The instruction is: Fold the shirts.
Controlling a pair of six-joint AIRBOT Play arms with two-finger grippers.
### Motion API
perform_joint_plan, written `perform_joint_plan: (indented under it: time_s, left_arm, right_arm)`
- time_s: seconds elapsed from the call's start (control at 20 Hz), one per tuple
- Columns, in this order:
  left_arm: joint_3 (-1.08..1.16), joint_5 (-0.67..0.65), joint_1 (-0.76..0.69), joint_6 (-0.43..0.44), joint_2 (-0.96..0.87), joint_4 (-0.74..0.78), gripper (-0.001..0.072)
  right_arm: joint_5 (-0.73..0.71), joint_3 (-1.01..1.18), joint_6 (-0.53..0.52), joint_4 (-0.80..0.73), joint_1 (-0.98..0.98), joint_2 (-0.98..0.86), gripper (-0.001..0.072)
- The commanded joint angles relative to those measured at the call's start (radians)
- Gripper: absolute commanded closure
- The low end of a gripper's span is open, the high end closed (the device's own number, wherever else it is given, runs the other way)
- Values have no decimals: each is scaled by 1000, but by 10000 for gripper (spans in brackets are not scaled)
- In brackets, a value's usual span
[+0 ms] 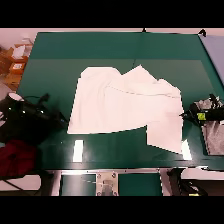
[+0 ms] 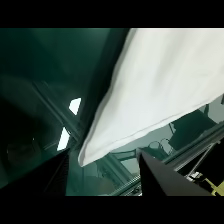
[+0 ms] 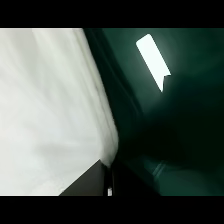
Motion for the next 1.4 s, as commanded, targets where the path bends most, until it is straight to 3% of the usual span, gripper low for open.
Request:
perform_joint_plan:
  time_s: [0.0, 0.15, 0.2, 0.25, 0.3, 0.45, 0.65, 0.8, 0.95, 1.1, 1.25, 1.35]
  left_arm:
    - [-139, 163, -85, 21, 18, -48, 204]
    - [-140, 258, -167, 71, 18, -182, 217]
    - [-135, 270, -174, 89, 18, -202, 374]
    - [-127, 262, -171, 92, 18, -198, 648]
    - [-111, 236, -163, 91, 18, -180, 688]
    - [-36, 149, -141, 91, 72, -167, 690]
    - [273, 55, -138, 50, 291, -160, 690]
    - [648, 108, -138, 5, 440, -159, 689]
    - [1032, 198, -138, 1, 515, -129, 689]
    - [1307, 241, -138, 1, 560, -77, 688]
    - [1340, 270, -138, 0, 642, -17, 688]
    - [1333, 245, -138, -47, 670, 72, 688]
  right_arm:
    - [1, 1, -20, 25, 3, -1, 698]
    - [5, 0, -19, 25, 3, -1, 698]
    - [8, 1, -19, 25, 3, -1, 698]
    - [13, 1, -19, 25, 3, -1, 698]
    - [18, 1, -19, 25, 3, 0, 698]
    - [56, 3, -20, 89, 3, 13, 700]
    - [180, 157, -64, 354, 6, 167, 700]
    - [181, 430, -43, 518, -7, 350, 699]
    - [94, 712, -37, 623, -50, 499, 699]
    - [-36, 922, -39, 616, -115, 631, 698]
    - [-123, 1015, -38, 496, -137, 721, 698]
    - [-149, 1020, -38, 430, -137, 751, 698]
